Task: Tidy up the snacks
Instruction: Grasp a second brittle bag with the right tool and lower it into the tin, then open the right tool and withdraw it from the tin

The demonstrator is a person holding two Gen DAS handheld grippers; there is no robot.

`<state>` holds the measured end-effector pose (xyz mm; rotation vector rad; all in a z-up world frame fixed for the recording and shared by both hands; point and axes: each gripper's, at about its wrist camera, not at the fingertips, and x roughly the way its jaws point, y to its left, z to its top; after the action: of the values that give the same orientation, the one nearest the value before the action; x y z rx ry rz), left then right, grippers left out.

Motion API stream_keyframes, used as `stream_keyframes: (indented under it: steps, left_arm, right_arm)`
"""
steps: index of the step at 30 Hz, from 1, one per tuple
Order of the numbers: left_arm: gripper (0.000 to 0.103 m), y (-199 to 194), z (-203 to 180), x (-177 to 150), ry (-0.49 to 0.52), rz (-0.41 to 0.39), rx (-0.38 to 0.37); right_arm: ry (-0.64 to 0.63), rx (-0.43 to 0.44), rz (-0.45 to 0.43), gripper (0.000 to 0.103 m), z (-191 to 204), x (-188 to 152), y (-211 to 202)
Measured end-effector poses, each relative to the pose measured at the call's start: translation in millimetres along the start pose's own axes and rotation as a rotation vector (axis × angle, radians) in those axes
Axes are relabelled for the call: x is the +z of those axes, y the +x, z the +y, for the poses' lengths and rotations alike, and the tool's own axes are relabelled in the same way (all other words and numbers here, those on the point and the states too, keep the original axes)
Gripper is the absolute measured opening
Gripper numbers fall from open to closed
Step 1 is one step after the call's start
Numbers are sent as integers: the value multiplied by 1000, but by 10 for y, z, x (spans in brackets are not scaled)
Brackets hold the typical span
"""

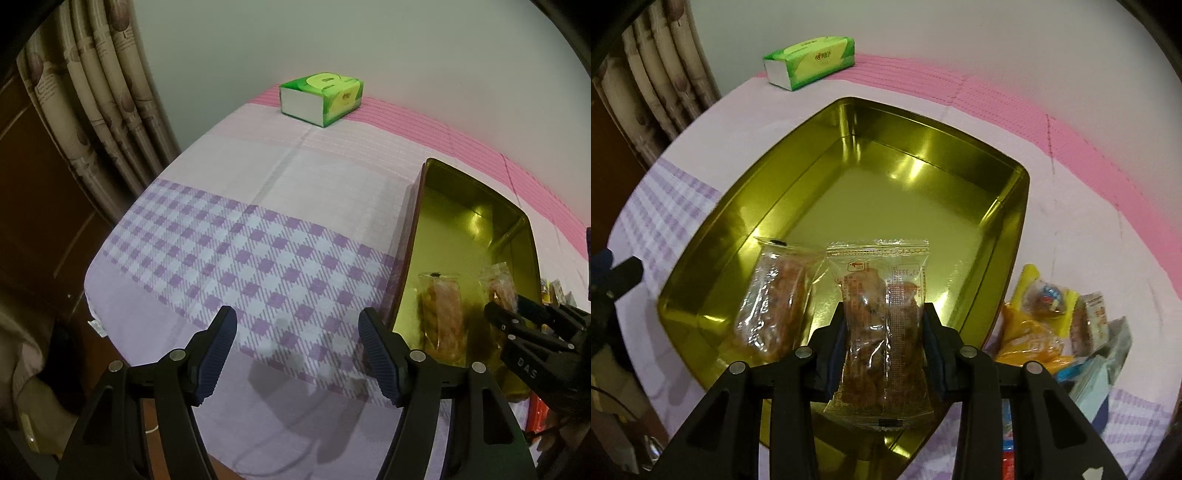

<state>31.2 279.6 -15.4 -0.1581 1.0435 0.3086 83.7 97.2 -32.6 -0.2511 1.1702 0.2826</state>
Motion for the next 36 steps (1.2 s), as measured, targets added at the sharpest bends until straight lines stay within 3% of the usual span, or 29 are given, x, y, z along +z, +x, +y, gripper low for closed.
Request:
stream_keyframes:
  steps: [14, 25, 31, 36]
  left_arm:
    - [69, 4, 7, 4, -2, 0, 0]
    - [69, 4, -1, 3, -2, 0, 3]
    - [69, 3, -20, -5, 2, -2, 8]
    - [69, 5, -37, -11, 13, -3, 14]
  right_arm:
    - [-7, 6, 6, 39, 20, 51, 42]
    - [39, 139, -49, 46, -156, 68, -248]
    - [10, 162, -67, 51, -443, -78, -500]
    - [25, 118, -55, 52, -976, -325, -618]
